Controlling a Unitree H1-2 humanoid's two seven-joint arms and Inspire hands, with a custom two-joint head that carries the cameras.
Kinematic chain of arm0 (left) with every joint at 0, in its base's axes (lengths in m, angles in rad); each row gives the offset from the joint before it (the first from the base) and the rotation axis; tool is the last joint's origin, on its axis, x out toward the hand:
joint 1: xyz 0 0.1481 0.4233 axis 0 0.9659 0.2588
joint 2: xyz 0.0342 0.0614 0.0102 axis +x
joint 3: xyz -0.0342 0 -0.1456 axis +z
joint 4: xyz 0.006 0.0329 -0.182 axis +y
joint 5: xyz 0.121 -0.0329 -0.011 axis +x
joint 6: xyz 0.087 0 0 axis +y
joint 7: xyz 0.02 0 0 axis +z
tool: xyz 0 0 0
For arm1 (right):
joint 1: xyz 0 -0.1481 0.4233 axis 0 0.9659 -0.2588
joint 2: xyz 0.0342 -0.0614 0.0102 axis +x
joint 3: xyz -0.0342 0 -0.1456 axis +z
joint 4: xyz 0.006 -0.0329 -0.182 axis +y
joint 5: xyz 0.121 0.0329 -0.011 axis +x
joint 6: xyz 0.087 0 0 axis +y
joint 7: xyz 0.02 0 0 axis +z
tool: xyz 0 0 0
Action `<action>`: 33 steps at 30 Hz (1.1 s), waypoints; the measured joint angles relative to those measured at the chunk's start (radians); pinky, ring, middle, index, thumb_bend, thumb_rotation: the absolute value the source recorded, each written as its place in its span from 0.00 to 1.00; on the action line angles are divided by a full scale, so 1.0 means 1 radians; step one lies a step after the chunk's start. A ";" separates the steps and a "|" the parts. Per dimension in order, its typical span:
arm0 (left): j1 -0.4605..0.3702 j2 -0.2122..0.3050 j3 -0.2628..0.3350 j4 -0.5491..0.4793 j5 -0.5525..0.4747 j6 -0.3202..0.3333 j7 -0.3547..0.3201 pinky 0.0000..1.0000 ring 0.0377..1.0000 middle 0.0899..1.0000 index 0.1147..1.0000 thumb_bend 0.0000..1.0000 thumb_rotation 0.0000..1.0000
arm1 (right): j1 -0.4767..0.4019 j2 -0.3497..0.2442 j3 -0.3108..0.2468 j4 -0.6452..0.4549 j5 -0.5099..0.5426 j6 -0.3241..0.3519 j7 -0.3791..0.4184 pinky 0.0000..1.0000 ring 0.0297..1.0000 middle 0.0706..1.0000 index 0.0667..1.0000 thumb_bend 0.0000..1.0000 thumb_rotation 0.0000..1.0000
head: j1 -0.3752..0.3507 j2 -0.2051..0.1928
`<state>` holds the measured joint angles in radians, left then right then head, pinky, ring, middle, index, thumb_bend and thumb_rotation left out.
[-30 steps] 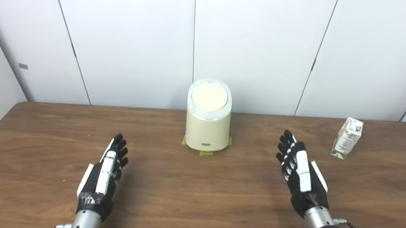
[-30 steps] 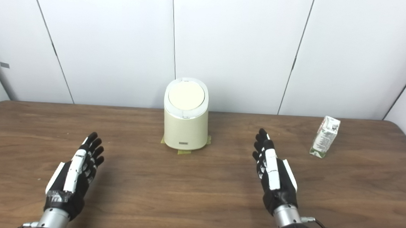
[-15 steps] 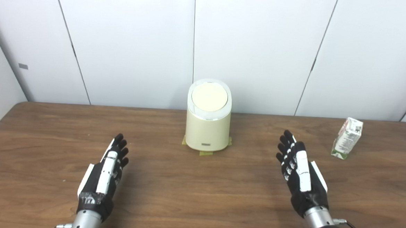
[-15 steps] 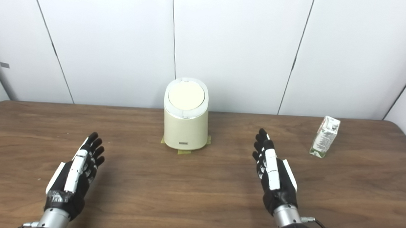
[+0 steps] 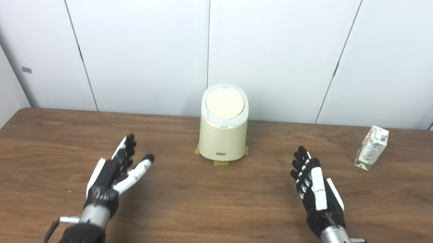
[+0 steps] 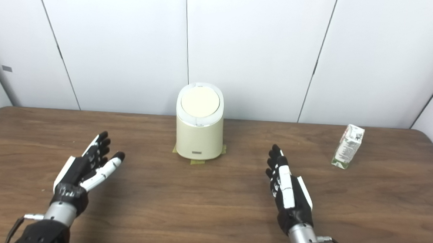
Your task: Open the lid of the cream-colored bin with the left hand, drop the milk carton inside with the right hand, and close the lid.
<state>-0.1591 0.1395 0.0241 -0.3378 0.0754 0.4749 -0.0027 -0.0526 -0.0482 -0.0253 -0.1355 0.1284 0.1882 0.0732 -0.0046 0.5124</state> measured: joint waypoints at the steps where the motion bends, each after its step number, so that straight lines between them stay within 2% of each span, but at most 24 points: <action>1: -0.042 0.000 -0.004 0.002 0.036 0.000 -0.005 0.92 0.94 0.95 1.00 0.79 0.32 | 0.002 -0.002 0.001 0.006 -0.002 -0.001 0.002 1.00 1.00 1.00 1.00 0.65 1.00 | 0.002 -0.003; 4: -0.164 -0.004 0.006 0.039 0.082 0.000 -0.033 0.91 0.94 0.96 1.00 0.82 0.21 | 0.010 -0.004 0.000 0.015 -0.003 -0.007 0.005 1.00 1.00 1.00 1.00 0.63 1.00 | 0.002 -0.009; 8: -0.287 -0.036 0.026 0.097 0.154 0.000 -0.088 0.92 0.94 0.96 1.00 0.83 0.19 | 0.011 -0.006 -0.003 0.035 -0.002 -0.034 0.007 1.00 1.00 1.00 1.00 0.65 1.00 | -0.002 -0.025; 12: -0.358 -0.061 0.025 0.182 0.238 0.000 -0.140 0.89 0.93 0.96 1.00 0.84 0.20 | 0.011 -0.011 -0.001 0.043 -0.002 -0.045 0.010 1.00 1.00 1.00 1.00 0.66 1.00 | 0.000 -0.028; 17: -0.433 -0.079 0.042 0.285 0.269 0.000 -0.159 0.87 0.94 0.97 1.00 0.83 0.11 | 0.010 -0.010 -0.002 0.053 -0.002 -0.064 0.009 1.00 1.00 1.00 1.00 0.65 1.00 | -0.003 -0.040; 19: -0.466 -0.075 0.027 0.324 0.282 0.000 -0.155 0.85 0.93 0.96 1.00 0.83 0.11 | 0.010 -0.010 -0.004 0.058 -0.002 -0.073 0.008 1.00 1.00 1.00 1.00 0.65 1.00 | -0.006 -0.041; 22: -0.517 -0.052 -0.024 0.379 0.298 0.000 -0.153 0.86 0.93 0.96 1.00 0.85 0.07 | 0.010 -0.009 -0.005 0.062 -0.002 -0.079 0.008 1.00 1.00 1.00 1.00 0.66 1.00 | -0.005 -0.043; 26: -0.584 -0.026 -0.086 0.481 0.324 -0.001 -0.150 0.83 0.93 0.97 1.00 0.86 0.05 | 0.006 -0.008 -0.009 0.081 -0.001 -0.103 0.007 1.00 1.00 1.00 1.00 0.65 1.00 | -0.005 -0.045; 30: -0.645 -0.015 -0.119 0.574 0.341 0.000 -0.147 0.78 0.91 0.97 1.00 0.86 0.01 | 0.006 -0.004 -0.012 0.083 -0.001 -0.107 0.006 1.00 1.00 1.00 1.00 0.65 1.00 | -0.006 -0.046; 33: -0.688 -0.010 -0.143 0.643 0.347 -0.004 -0.146 0.79 0.88 0.97 1.00 0.85 0.00 | 0.004 -0.002 -0.011 0.083 -0.001 -0.108 0.005 1.00 1.00 1.00 1.00 0.65 1.00 | -0.009 -0.048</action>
<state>-0.8468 0.1293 -0.1188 0.3048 0.4219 0.4709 -0.1491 -0.0483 -0.0502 -0.0365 -0.0523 0.1277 0.0807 0.0785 -0.0138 0.4648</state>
